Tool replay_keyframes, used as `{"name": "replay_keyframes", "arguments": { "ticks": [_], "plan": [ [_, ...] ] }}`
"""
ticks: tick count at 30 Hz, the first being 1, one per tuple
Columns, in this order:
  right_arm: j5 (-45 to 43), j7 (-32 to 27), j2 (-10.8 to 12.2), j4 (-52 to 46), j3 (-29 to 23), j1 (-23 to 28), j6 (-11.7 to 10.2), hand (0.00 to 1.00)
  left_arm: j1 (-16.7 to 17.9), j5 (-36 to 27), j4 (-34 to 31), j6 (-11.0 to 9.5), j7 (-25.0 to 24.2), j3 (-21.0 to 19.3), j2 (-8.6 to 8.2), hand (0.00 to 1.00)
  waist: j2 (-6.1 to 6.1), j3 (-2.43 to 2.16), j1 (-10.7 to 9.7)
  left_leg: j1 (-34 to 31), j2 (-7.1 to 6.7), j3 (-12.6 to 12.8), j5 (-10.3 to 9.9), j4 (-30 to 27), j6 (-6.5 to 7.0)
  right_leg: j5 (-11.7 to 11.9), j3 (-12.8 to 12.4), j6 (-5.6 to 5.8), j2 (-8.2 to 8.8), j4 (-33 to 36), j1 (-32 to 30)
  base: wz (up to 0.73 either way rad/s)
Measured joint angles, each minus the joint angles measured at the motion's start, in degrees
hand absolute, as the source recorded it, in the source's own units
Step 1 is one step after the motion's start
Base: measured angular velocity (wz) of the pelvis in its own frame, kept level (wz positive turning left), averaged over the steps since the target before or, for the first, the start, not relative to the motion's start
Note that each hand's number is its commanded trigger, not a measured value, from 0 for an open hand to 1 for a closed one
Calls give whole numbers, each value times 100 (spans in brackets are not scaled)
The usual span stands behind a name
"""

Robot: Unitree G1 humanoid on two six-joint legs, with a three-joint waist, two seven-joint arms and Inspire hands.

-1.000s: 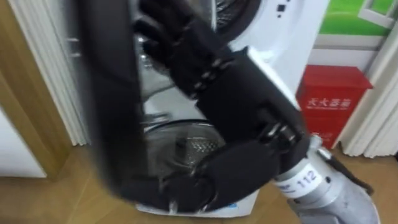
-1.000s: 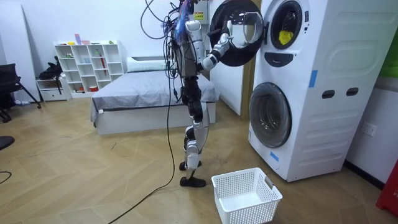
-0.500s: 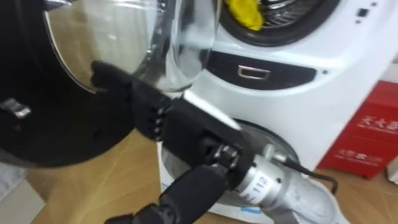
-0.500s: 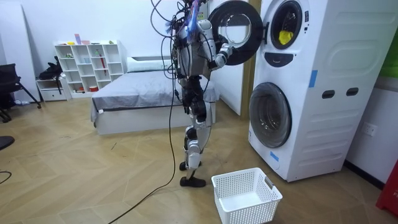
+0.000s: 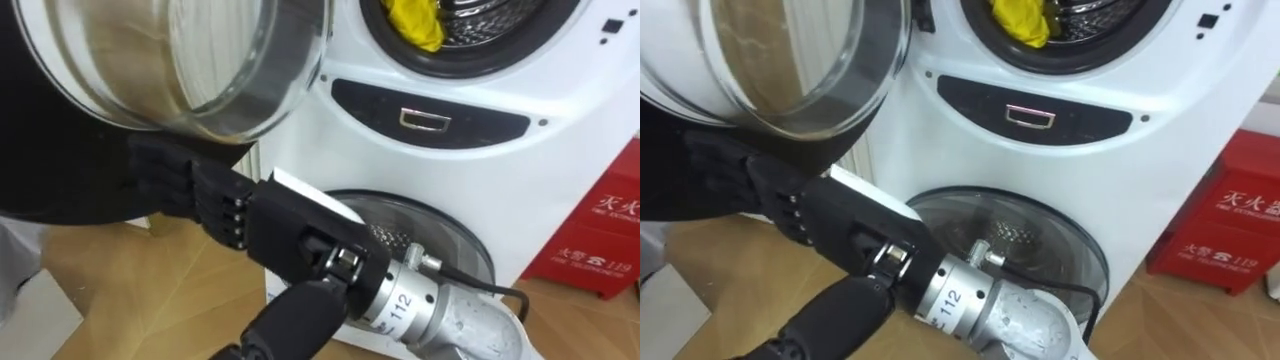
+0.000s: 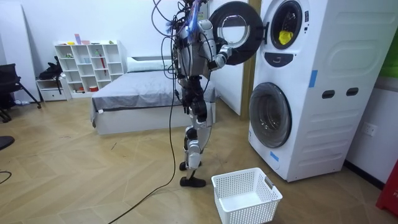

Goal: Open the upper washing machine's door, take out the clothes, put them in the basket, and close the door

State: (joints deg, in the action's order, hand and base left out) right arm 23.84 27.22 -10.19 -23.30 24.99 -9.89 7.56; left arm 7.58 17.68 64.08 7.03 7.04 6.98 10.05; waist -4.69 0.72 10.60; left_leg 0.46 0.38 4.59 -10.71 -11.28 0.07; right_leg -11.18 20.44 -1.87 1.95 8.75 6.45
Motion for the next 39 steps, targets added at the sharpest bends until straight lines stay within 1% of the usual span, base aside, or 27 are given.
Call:
{"name": "replay_keyframes", "arguments": {
  "ticks": [1, 2, 4, 5, 6, 8, 9, 10, 11, 12, 13, 14, 16, 18, 21, 23, 24, 28, 29, 31, 34, 35, 36, 37, 38, 39],
  "plan": [
    [2, 0, -1, -2, -22, 35, 0, 0, 9, -10, 0, 0, 1, -13, 1, 0, 5, -3, -24, 2, -1, 2, -2, 0, 3, 0, -5, 0, 0, 1, -1, 0],
    [-13, -6, -1, -17, -101, 143, 0, 0, 31, -8, -1, 2, 4, -22, -1, 0, 35, -10, -76, 4, -1, 3, -5, -4, 8, 5, -31, 9, -4, 1, -2, -4],
    [-128, -94, -25, -41, -260, 336, -2, 0, 85, 6, -1, 3, 4, -34, -37, 0, 113, -40, -143, 12, -13, 20, -12, 1, 20, 12, -64, 21, -11, 0, -5, -6],
    [-174, -150, -56, -47, -390, 440, -2, 0, 108, 8, 1, 3, 4, -61, -65, 0, 157, -63, -218, 19, -16, 45, -17, 2, 29, 17, -68, 28, -8, 0, -3, -8],
    [-174, -233, -72, -64, -510, 522, -4, 0, 119, 7, 1, 0, 4, -85, -67, 0, 182, -77, -263, 34, -17, 78, -18, 4, 32, 18, -101, 29, -6, 0, -3, -11],
    [-167, -343, -92, -64, -681, 573, -16, 0, 116, 4, -2, -2, 11, -140, -51, 0, 225, -63, -334, 56, -12, 123, -19, 8, 34, 18, -161, 29, -3, 0, -8, -14],
    [-151, -424, -114, -64, -828, 616, -34, 0, 124, 0, -1, -10, 23, -142, -40, 0, 243, -70, -418, 80, -11, 134, -19, 9, 34, 18, -168, 29, 7, 1, 1, -10],
    [-149, -461, -121, -63, -912, 656, -61, 0, 120, -2, -1, -18, 25, -145, -38, 0, 247, -74, -460, 89, -10, 137, -19, 8, 34, 18, -176, 29, 9, 2, 11, -3],
    [-159, -530, -175, -45, -1068, 694, -71, 0, 134, -8, 1, -63, 27, -165, -34, 0, 251, -74, -561, 118, -8, 138, -19, 7, 34, 18, -173, 29, 10, 1, 43, 0],
    [-166, -629, -202, -36, -1204, 756, -106, 0, 146, -5, -1, -104, 27, -189, -32, 0, 246, -77, -634, 127, -3, 152, -19, 5, 34, 18, -183, 29, 14, 1, 42, -4],
    [-167, -672, -215, -37, -1295, 817, -149, 0, 146, -5, -12, -122, 28, -205, -32, 0, 240, -81, -659, 126, -1, 163, -19, 1, 34, 18, -192, 29, 12, 0, 39, -5],
    [-167, -747, -248, -38, -1438, 921, -178, 0, 174, -4, -22, -149, 28, -241, -36, 0, 224, -91, -744, 128, 1, 175, -19, 1, 34, 18, -197, 29, 10, 1, 38, -7],
    [-170, -841, -293, -45, -1650, 1087, -179, 0, 195, 1, -10, -168, 28, -279, -31, 0, 213, -99, -840, 143, 9, 225, -20, 5, 34, 18, -231, 29, 3, 3, 39, -9],
    [-221, -933, -327, -113, -1945, 1234, -178, 0, 230, 13, 23, -167, 27, -407, -30, 0, 202, -101, -961, 145, 11, 264, -24, 9, 39, 18, -267, 28, -3, 4, 33, -10],
    [-350, -980, -339, -253, -2242, 1278, -179, 0, 248, 52, 80, -168, 27, -560, -29, 0, 196, -101, -1042, 178, 16, 331, -31, 70, 47, 19, -333, 27, -6, 15, 20, -13],
    [-402, -980, -339, -294, -2339, 1277, -201, 0, 252, 51, 130, -166, 27, -597, -20, 0, 179, -99, -1051, 208, 15, 353, -32, 81, 49, 19, -378, 27, -11, 21, 28, -9],
    [-419, -976, -341, -294, -2380, 1277, -205, 0, 252, 51, 129, -167, 27, -643, -18, 0, 154, -105, -1051, 213, 15, 363, -32, 79, 50, 19, -393, 27, -16, 22, 27, -6],
    [-493, -1015, -341, -294, -2405, 1274, -205, 0, 293, 50, 124, -168, 23, -671, -17, 0, 105, -118, -1042, 232, 12, 367, -36, 45, 56, 27, -401, 38, -21, 29, 40, 0],
    [-500, -1044, -343, -293, -2404, 1273, -205, 0, 296, 50, 126, -168, 23, -673, -16, 0, 101, -117, -1019, 251, 16, 386, -38, 45, 60, 29, -444, 42, -28, 35, 48, -7],
    [-552, -1117, -340, -285, -2398, 1237, -206, 0, 294, 55, 126, -170, 26, -679, -15, 0, 93, -104, -980, 295, 13, 400, -40, 52, 62, 31, -462, 44, -26, 36, 82, -6],
    [-665, -1350, -341, -285, -2399, 1011, -206, 0, 310, 55, 125, -169, 37, -681, -11, 0, 76, -79, -935, 317, 23, 410, -45, 55, 69, 31, -473, 44, -29, 64, 83, 0],
    [-688, -1414, -341, -269, -2399, 916, -211, 0, 302, 98, 115, -161, 37, -684, -16, 0, 74, -63, -905, 319, 54, 415, -53, 36, 67, 31, -479, 44, -34, 104, 71, -4],
    [-696, -1477, -340, -255, -2401, 840, -211, 0, 270, 163, 117, -156, 40, -685, -19, 0, 62, -55, -860, 305, 97, 440, -95, -37, 61, 30, -481, 43, -48, 107, 81, -5],
    [-697, -1501, -339, -251, -2392, 801, -211, 0, 271, 183, 118, -153, 47, -680, -23, 0, 78, -44, -840, 289, 109, 438, -125, -85, 56, 30, -481, 42, -61, 110, 85, -4],
    [-735, -1546, -329, -227, -2365, 687, -220, 0, 282, 216, 118, -144, 103, -671, -32, 0, 79, -41, -817, 233, 144, 431, -194, -224, 42, 25, -467, 34, -89, 128, 82, -9],
    [-753, -1585, -332, -100, -2335, 515, -253, 0, 307, 221, 116, -121, 136, -667, -29, 0, 79, -24, -753, 187, 210, 449, -288, -395, 23, 11, -464, 14, -120, 195, 67, -10]
  ]
}}
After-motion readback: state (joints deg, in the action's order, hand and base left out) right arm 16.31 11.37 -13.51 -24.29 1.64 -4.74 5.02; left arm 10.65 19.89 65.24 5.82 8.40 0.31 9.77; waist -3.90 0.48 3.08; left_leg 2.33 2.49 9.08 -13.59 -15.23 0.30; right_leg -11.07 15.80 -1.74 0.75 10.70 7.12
